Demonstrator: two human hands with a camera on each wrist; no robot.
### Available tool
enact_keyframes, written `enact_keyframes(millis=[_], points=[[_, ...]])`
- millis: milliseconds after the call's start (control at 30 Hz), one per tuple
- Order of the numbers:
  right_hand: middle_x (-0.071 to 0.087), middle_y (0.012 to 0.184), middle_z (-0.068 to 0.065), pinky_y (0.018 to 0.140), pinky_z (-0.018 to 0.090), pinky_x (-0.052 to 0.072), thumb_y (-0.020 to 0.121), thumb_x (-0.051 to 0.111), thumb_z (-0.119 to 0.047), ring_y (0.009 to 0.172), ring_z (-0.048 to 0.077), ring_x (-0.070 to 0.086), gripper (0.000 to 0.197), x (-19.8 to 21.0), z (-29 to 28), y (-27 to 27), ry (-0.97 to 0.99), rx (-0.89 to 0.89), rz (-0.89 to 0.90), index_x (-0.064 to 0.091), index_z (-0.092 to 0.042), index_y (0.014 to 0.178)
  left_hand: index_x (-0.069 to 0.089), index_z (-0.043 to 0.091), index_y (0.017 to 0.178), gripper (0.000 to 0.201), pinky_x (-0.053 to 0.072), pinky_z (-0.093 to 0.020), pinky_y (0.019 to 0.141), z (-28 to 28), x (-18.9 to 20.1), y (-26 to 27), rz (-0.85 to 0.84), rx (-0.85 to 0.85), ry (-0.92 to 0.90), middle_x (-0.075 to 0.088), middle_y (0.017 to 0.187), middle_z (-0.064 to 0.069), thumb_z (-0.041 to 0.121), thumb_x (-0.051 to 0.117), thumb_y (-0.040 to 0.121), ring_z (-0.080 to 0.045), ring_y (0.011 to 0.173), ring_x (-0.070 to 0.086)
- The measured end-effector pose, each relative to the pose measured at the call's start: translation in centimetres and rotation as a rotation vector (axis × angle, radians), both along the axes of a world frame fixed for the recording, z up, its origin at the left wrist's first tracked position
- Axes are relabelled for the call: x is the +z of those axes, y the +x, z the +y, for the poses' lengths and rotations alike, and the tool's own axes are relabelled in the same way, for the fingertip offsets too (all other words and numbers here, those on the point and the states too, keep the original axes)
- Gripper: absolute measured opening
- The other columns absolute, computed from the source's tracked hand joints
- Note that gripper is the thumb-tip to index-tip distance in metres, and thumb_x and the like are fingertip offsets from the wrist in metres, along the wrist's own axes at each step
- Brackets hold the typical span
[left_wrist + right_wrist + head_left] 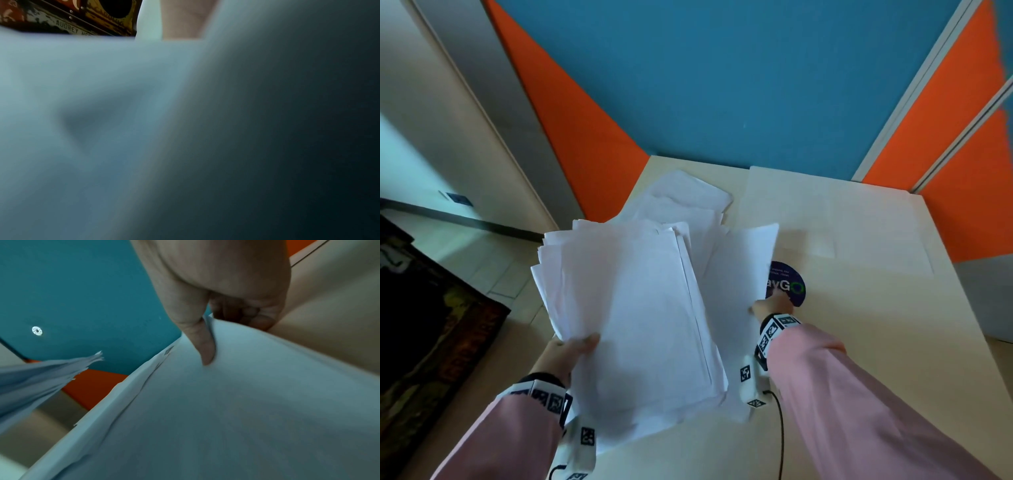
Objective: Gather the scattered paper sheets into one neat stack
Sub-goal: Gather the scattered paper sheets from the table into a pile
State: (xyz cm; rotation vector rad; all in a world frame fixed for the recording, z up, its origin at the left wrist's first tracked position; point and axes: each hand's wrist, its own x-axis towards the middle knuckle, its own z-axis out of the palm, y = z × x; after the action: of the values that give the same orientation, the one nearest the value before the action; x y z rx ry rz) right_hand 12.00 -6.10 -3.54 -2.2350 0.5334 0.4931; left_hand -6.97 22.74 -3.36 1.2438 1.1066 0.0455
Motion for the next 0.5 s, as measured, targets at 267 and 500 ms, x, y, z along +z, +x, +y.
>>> enact_keyframes(millis=[267, 500], points=[[0.065, 0.113, 0.026, 0.083, 0.037, 0.047, 0.085, 0.038, 0.004, 0.101, 0.04, 0.061, 0.038, 2.6, -5.5, 0.3, -0.039, -0.143, -0.315, 0.059, -0.004, 0.115, 0.057, -0.016, 0.11, 0.037, 0.057, -0.047, 0.075, 0.1, -0.5, 0.9, 0.052, -0.045, 0.037, 0.062, 0.082, -0.018, -0.003, 0.067, 0.077, -0.032, 0.076, 0.06], [0.065, 0.114, 0.016, 0.095, 0.04, 0.045, 0.09, 0.046, -0.015, 0.102, 0.032, 0.06, 0.03, 7.0, -13.3, 1.0, 0.215, -0.411, -0.535, 0.061, -0.002, 0.112, 0.056, -0.006, 0.104, 0.027, 0.048, -0.047, 0.086, -1.7, 0.2, 2.9, 0.047, -0.122, 0.085, 0.059, 0.075, -0.015, -0.002, 0.067, 0.079, -0.034, 0.08, 0.057]])
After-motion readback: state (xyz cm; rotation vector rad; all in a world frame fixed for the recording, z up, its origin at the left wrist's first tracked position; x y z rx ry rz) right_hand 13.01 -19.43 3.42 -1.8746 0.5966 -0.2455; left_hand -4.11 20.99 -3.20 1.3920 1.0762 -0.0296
